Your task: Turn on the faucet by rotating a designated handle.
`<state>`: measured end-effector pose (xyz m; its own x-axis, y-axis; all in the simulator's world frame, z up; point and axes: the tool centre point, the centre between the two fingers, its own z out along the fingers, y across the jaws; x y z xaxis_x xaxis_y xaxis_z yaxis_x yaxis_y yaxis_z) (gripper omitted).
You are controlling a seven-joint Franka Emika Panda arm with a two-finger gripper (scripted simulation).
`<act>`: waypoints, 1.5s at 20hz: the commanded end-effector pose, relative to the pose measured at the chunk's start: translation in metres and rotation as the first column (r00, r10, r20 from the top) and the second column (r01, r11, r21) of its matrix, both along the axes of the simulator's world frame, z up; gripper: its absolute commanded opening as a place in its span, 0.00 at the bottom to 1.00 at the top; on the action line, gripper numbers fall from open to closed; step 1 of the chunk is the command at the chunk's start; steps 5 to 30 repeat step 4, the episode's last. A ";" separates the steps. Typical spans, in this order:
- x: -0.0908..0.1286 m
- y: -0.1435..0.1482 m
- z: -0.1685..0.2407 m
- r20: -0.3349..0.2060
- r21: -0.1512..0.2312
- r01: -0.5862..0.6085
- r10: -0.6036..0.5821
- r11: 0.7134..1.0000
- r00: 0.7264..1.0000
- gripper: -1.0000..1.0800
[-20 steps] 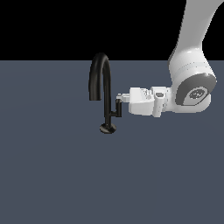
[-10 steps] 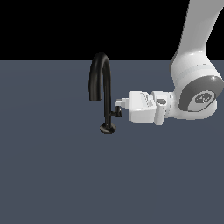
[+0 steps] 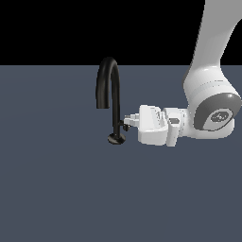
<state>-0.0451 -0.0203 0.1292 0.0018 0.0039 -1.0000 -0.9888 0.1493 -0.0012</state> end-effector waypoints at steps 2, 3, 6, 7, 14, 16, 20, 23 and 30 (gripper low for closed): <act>-0.017 0.002 -0.034 -0.035 0.001 0.001 -0.001 1.000 0.999 0.00; -0.020 0.003 -0.040 -0.037 0.001 0.001 -0.001 1.000 0.999 0.00; -0.020 0.003 -0.040 -0.037 0.001 0.001 -0.001 1.000 0.999 0.00; -0.020 0.003 -0.040 -0.037 0.001 0.001 -0.001 1.000 0.999 0.00; -0.020 0.003 -0.040 -0.037 0.001 0.001 -0.001 1.000 0.999 0.00; -0.020 0.003 -0.040 -0.037 0.001 0.001 -0.001 1.000 0.999 0.00; -0.020 0.003 -0.040 -0.037 0.001 0.001 -0.001 1.000 0.999 0.00; -0.020 0.003 -0.040 -0.037 0.001 0.001 -0.001 1.000 0.999 0.00; -0.020 0.003 -0.040 -0.037 0.001 0.001 -0.001 1.000 0.999 0.00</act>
